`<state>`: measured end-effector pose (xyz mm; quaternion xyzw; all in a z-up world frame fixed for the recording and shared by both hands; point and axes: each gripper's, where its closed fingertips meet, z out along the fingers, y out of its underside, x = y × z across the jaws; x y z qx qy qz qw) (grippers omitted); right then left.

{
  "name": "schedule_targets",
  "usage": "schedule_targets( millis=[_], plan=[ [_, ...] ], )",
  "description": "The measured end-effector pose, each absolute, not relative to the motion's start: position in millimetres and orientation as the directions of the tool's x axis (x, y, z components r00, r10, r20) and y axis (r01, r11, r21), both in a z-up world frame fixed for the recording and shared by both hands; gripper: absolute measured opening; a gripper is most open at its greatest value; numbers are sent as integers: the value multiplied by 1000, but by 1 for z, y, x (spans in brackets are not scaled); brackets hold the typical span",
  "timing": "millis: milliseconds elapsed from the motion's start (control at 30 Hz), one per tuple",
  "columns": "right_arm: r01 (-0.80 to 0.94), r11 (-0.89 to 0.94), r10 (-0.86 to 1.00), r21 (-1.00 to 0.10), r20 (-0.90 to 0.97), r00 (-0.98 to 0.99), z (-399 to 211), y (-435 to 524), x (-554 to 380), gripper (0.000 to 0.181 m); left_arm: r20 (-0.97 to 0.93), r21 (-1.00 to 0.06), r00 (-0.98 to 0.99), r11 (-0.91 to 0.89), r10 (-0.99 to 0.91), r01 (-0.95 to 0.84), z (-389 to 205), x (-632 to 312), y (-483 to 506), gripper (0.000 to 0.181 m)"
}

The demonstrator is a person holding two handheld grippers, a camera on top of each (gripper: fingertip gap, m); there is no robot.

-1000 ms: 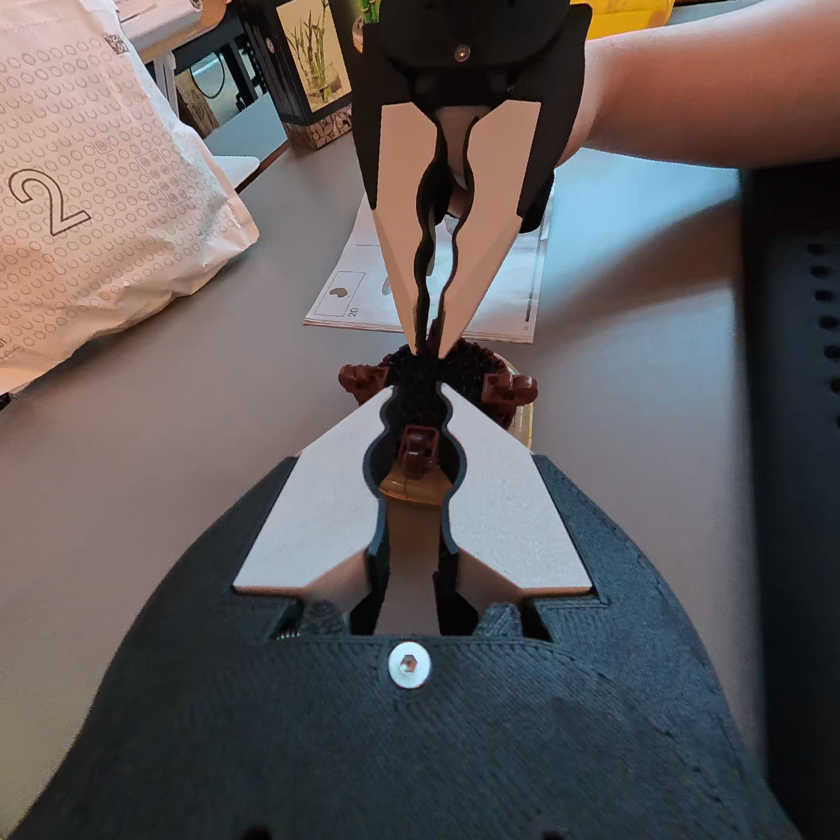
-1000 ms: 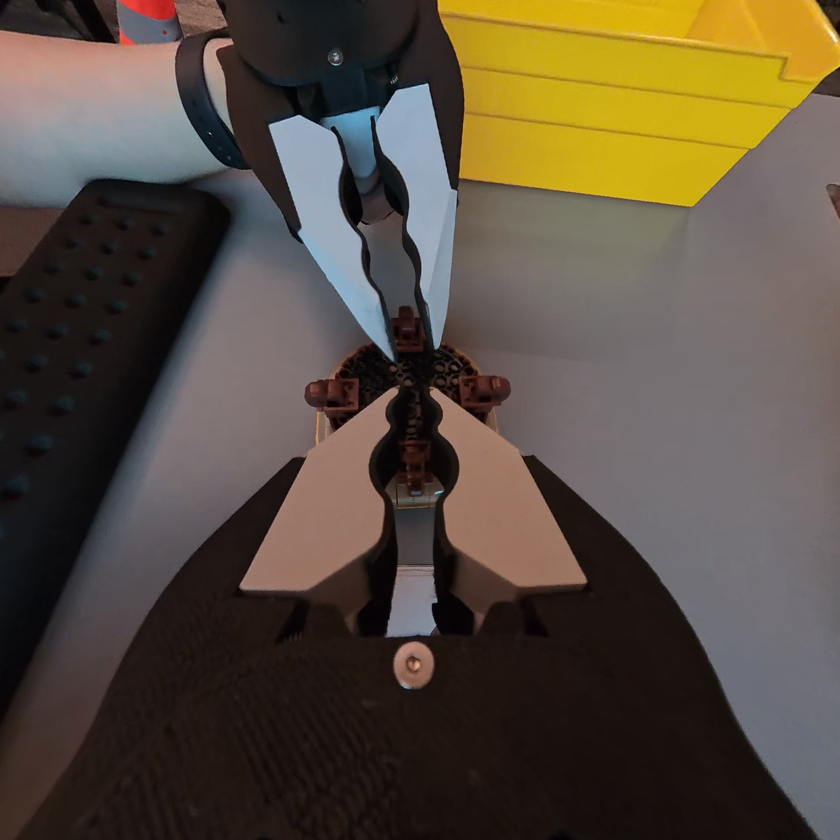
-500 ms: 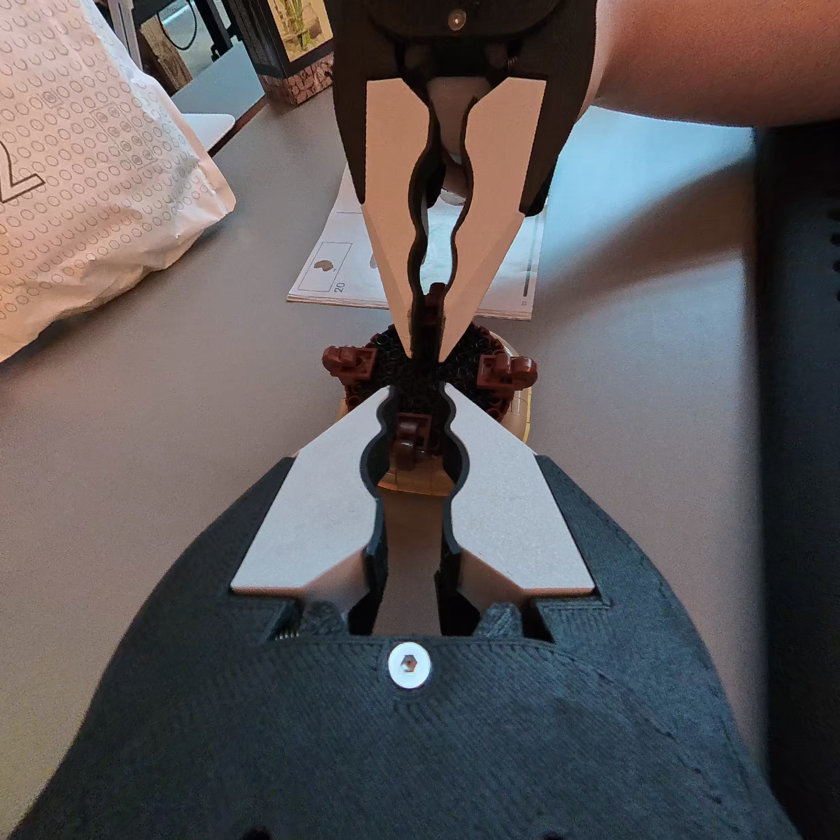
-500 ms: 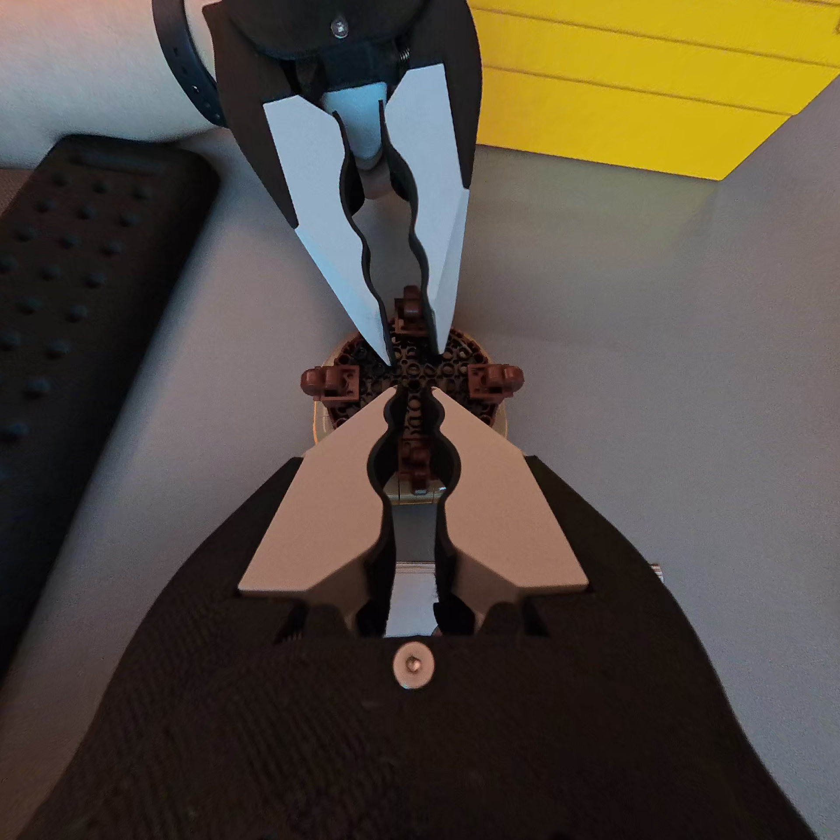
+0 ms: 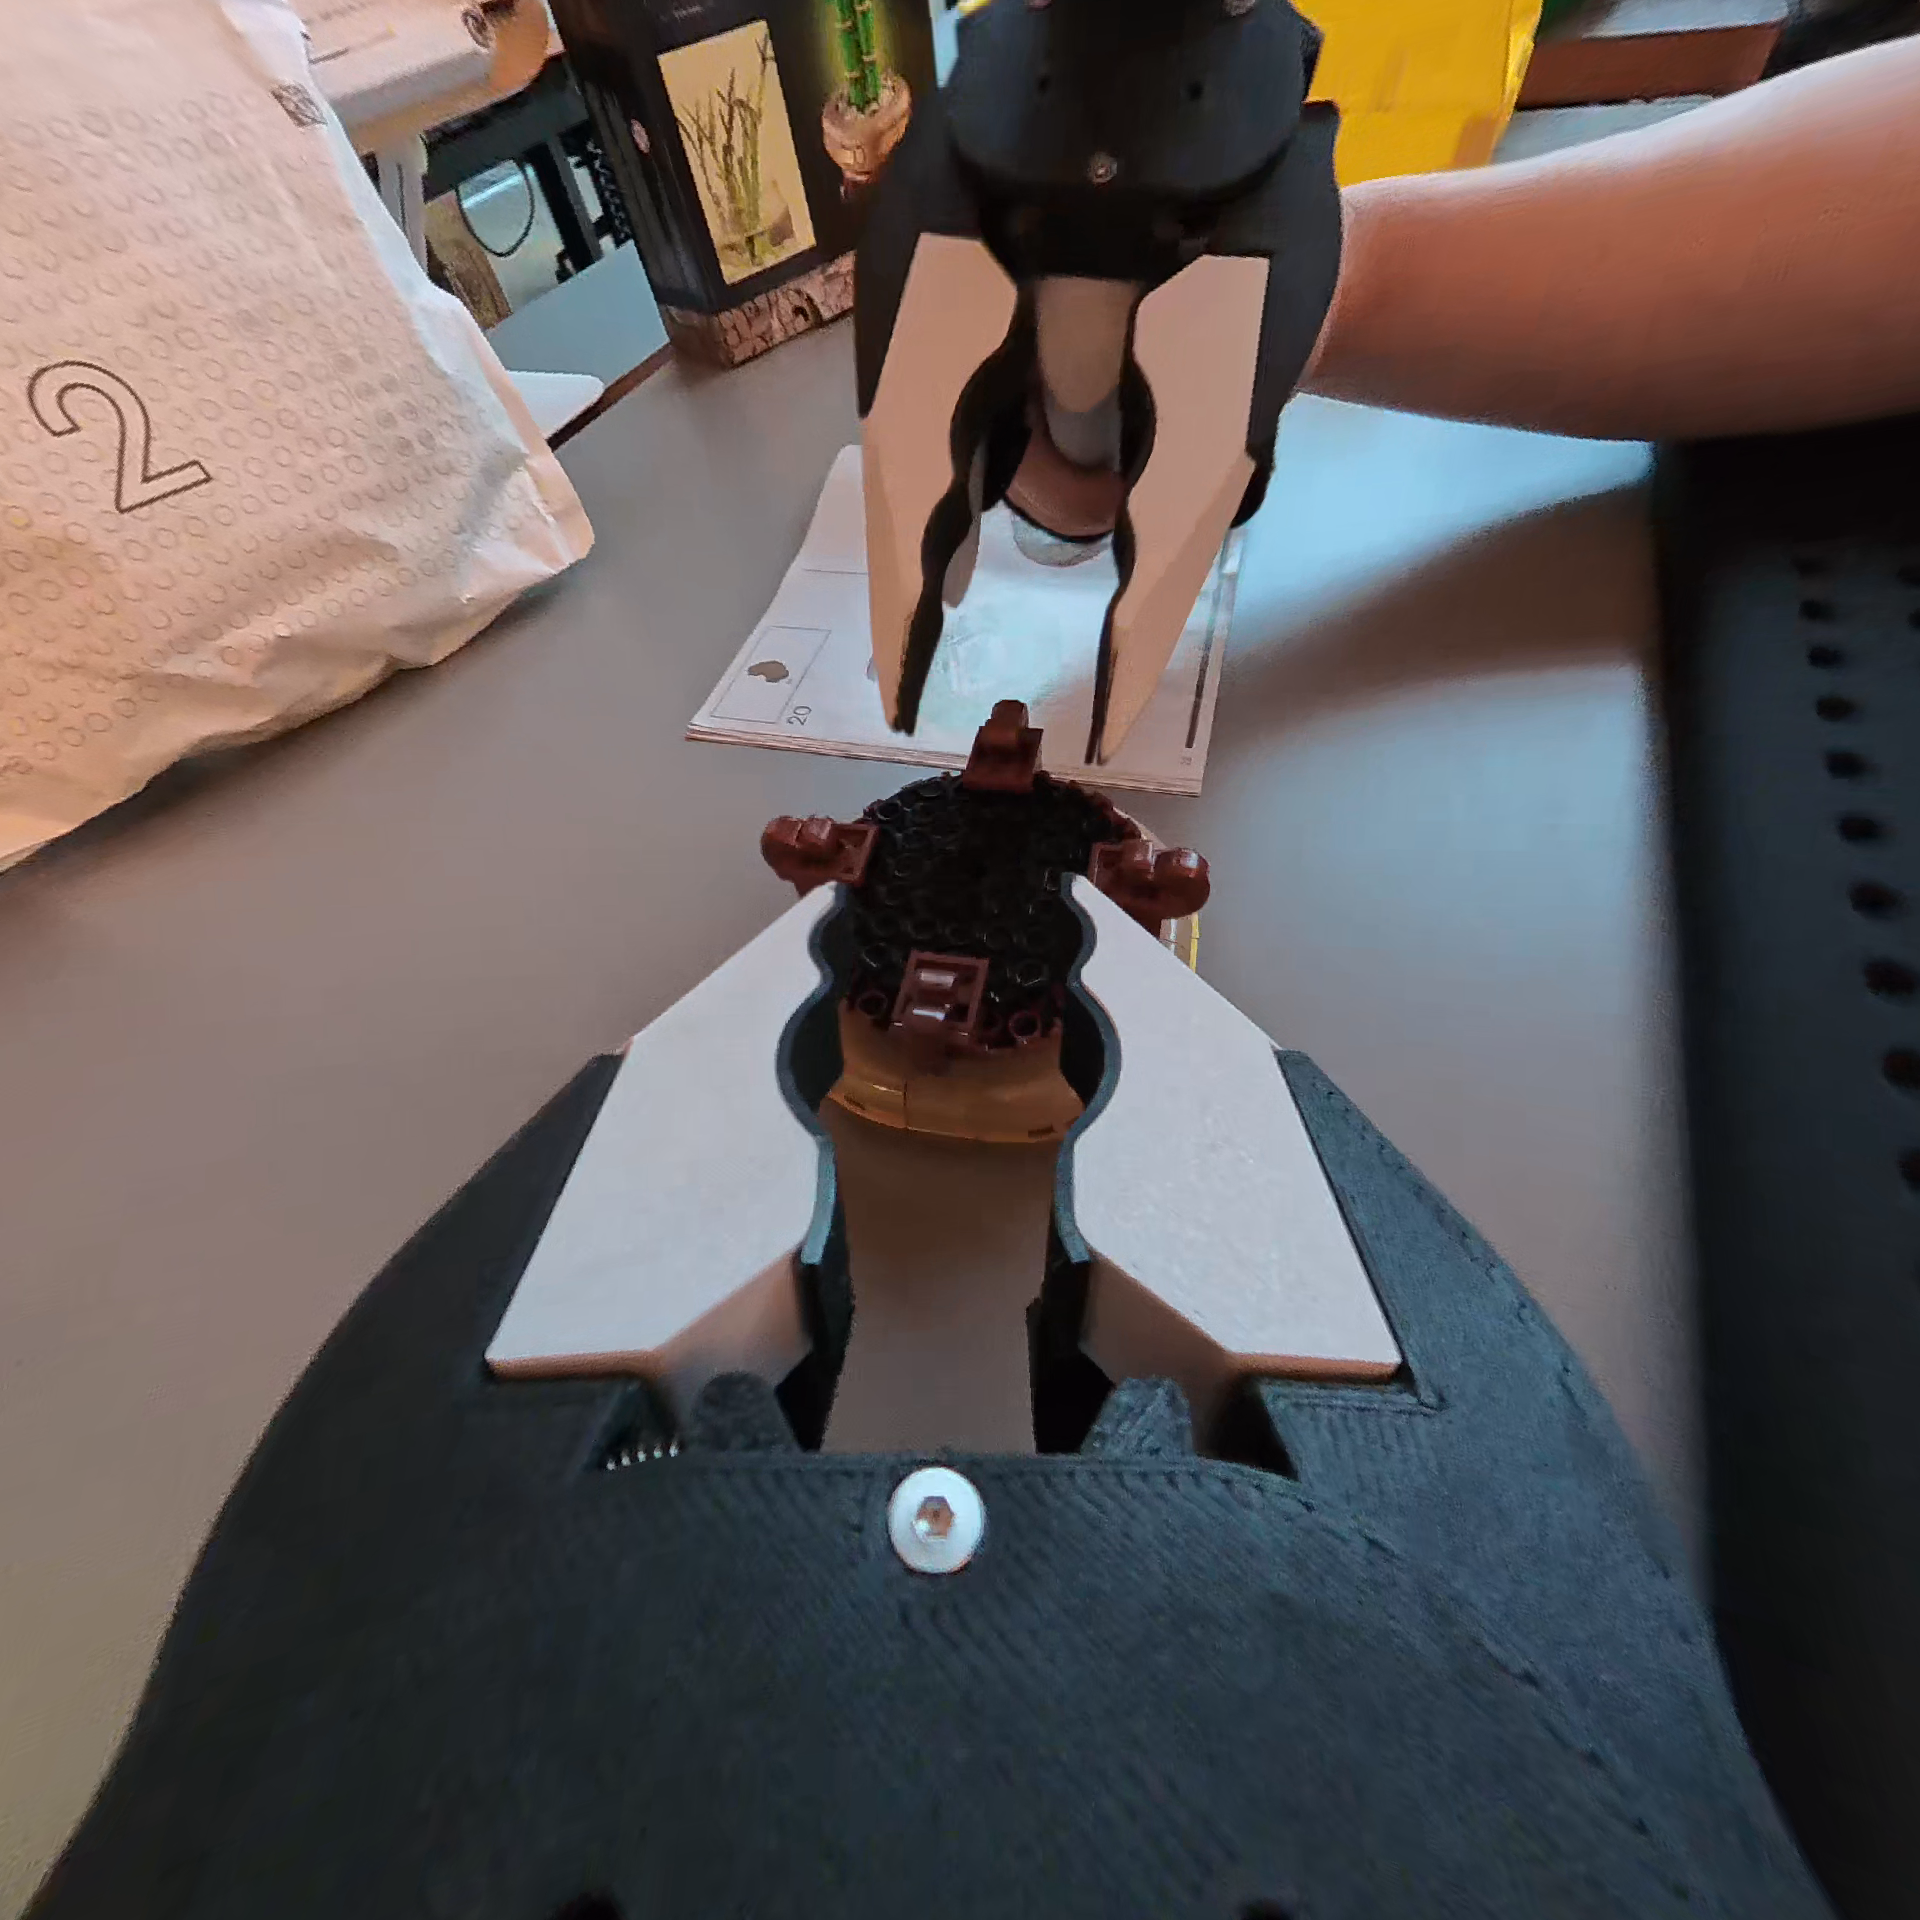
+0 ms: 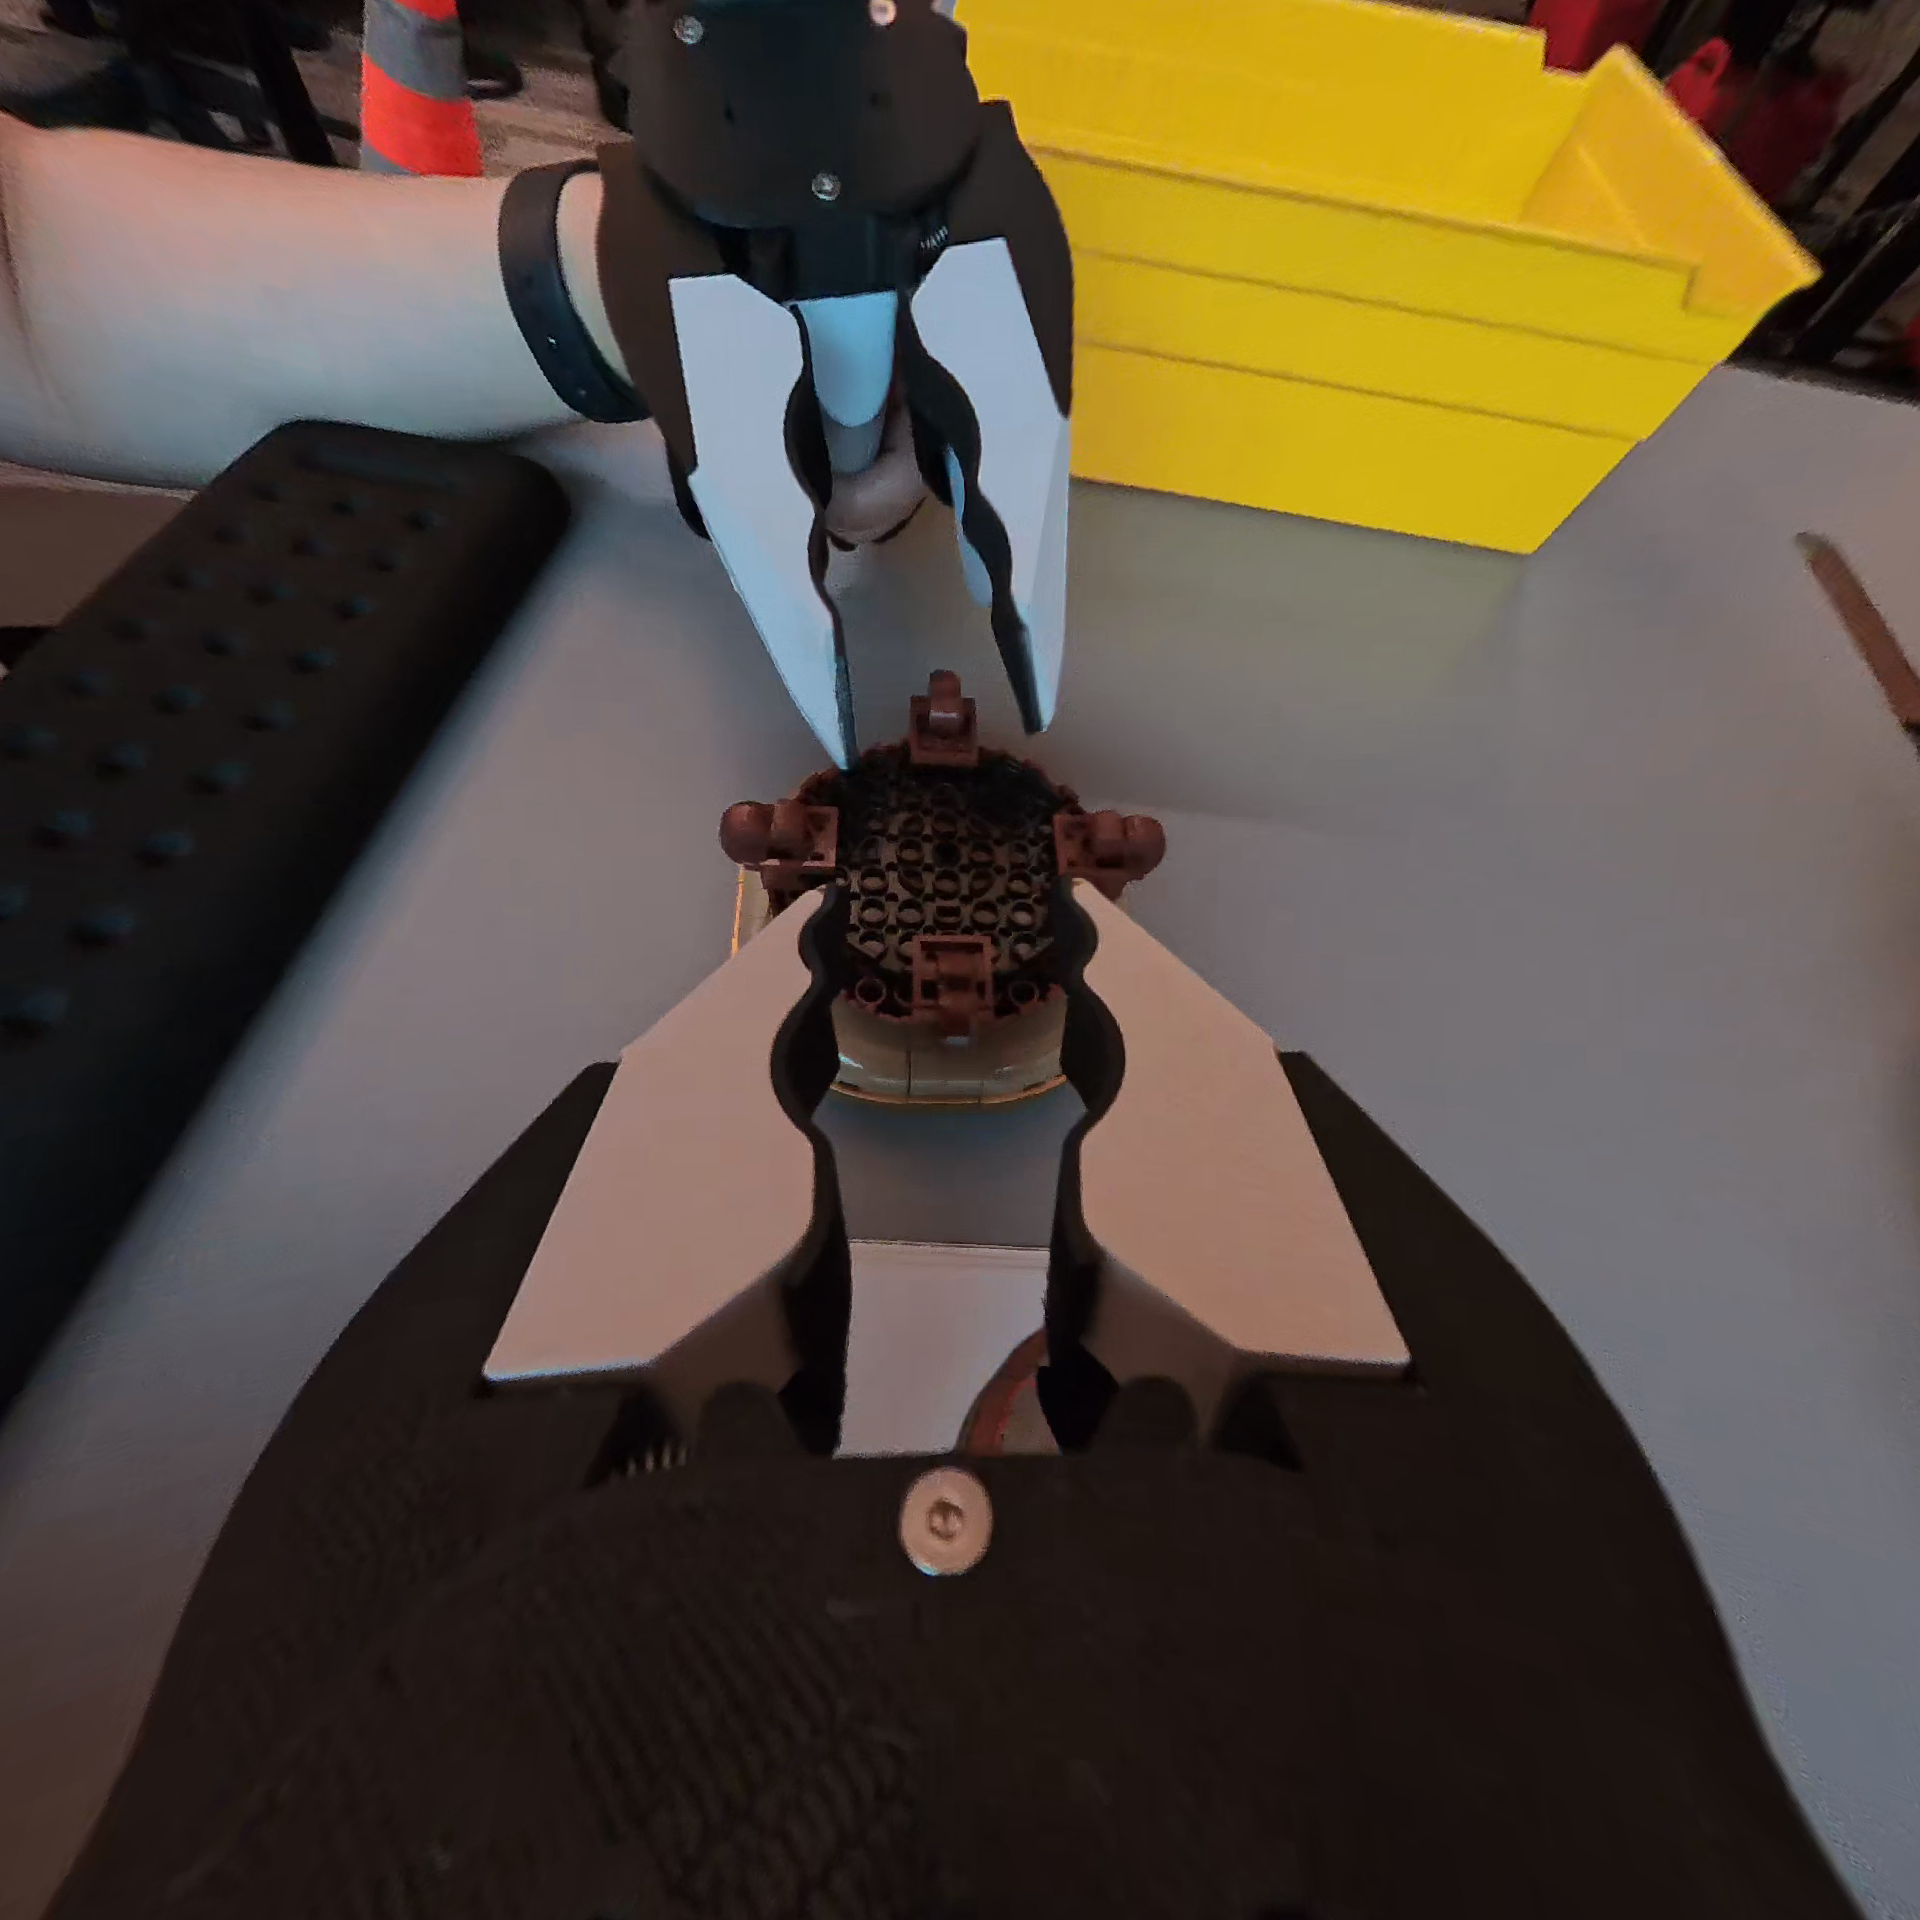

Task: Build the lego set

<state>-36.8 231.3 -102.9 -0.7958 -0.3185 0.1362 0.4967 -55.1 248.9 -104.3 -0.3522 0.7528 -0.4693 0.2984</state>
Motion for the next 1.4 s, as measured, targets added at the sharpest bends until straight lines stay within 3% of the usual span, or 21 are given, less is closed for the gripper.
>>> schedule_targets(
  millis=[300,500,900,1133,1400],
  plan=[
    [367,-339,648,-866,68,759,-106,236,-38,42,-86,-918,-571,287,-816,-272,-106,-57,254,38],
    [207,-304,563,-930,0,826,-69,231,-5,41,-27,-957,-514,172,-857,-236,-91,-64,267,41],
    [169,-329,578,-929,-57,814,-83,228,-13,34,10,-957,-513,141,-858,-255,-99,-63,267,39],
    [306,-399,601,-864,5,799,-106,247,-42,23,4,-961,-527,142,-850,-236,-94,-59,264,39],
    [279,-435,599,-856,-43,800,-106,255,-53,20,-11,-969,-494,131,-869,-209,-89,-61,270,38]
  ],
)
